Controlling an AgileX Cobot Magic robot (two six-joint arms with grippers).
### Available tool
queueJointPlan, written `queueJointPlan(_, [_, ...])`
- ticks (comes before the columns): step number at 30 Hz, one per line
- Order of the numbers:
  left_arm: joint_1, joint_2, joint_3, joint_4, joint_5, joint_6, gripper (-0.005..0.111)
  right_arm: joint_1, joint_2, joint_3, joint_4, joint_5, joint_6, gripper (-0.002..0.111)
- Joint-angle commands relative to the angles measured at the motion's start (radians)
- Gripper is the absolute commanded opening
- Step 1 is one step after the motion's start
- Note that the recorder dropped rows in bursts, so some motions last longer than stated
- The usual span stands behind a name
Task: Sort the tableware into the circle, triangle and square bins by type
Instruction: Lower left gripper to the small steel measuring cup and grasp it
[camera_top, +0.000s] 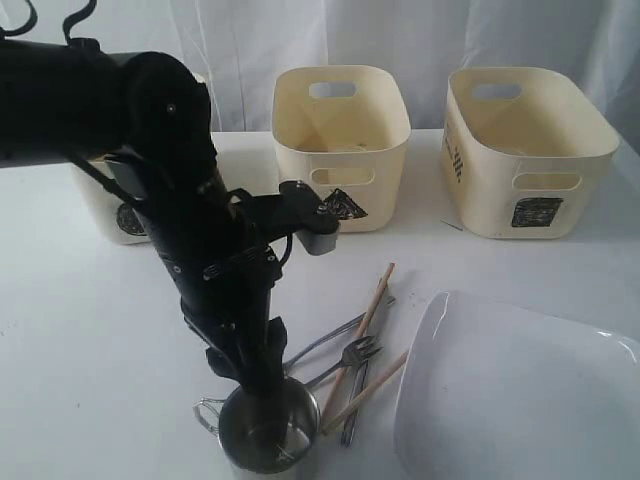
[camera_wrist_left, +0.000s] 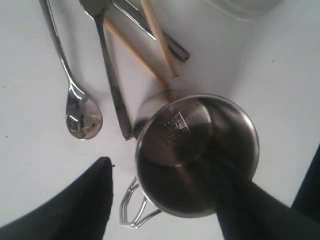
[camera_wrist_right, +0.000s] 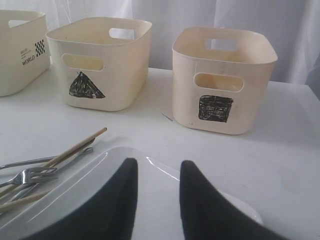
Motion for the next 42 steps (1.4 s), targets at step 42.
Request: queueJointPlan(42, [-0.011,0.102,0.060,0.013,-0.055,0.013,0.062,-0.009,-0.006,0.006,-0.006,-0.008,0.001,0.029])
